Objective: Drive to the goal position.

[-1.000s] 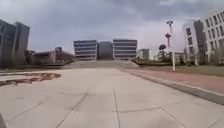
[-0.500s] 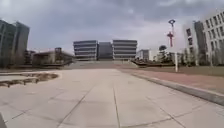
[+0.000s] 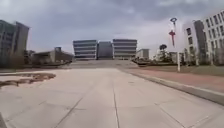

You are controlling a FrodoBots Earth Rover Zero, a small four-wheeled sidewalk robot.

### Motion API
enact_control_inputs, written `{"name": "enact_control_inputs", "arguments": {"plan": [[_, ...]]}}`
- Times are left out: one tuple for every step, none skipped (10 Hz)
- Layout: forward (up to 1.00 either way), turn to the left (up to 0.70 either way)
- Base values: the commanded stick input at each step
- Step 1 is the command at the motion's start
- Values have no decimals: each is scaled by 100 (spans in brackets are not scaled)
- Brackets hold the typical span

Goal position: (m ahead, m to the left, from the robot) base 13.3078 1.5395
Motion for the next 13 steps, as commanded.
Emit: {"name": "enact_control_inputs", "arguments": {"plan": [[70,0],[70,0],[70,0],[70,0],[70,0],[70,0],[70,0],[70,0],[70,0],[70,0],[70,0],[70,0],[70,0]]}}
